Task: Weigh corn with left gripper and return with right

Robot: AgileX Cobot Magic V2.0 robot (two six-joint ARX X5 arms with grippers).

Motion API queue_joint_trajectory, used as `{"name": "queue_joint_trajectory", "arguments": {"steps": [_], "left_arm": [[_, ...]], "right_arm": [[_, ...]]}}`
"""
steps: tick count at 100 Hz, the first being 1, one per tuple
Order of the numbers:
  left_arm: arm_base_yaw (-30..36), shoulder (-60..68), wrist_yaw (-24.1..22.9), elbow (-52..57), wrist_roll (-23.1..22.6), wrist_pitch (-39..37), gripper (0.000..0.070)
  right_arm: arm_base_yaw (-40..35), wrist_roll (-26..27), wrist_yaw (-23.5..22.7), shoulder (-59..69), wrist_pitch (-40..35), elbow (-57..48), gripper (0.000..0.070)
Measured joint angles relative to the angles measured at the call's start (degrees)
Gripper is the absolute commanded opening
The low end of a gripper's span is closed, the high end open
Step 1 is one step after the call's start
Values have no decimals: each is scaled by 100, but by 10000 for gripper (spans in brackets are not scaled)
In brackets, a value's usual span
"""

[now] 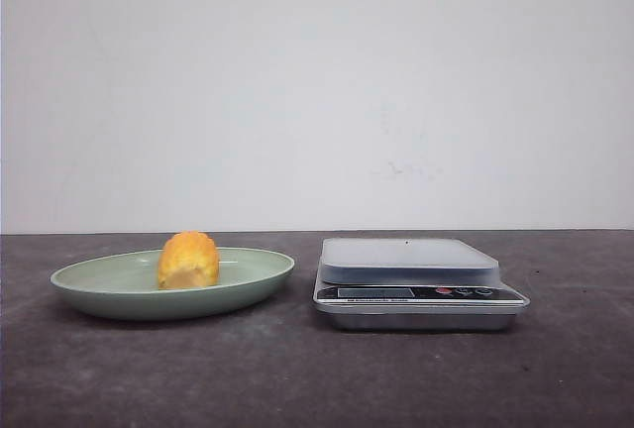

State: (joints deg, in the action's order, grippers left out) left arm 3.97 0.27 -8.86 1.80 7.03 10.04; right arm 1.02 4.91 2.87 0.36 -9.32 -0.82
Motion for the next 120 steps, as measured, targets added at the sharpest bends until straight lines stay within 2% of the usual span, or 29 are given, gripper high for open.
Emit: {"name": "queue_joint_trajectory", "arguments": {"steps": [89,120], "left_arm": [[0,0,0,0,0,0,0],[0,0,-4,0,-4,0,0]], "right_arm": [[0,7,0,0,0,0,11],[-17,286,-144,0,-24,0,11]]}}
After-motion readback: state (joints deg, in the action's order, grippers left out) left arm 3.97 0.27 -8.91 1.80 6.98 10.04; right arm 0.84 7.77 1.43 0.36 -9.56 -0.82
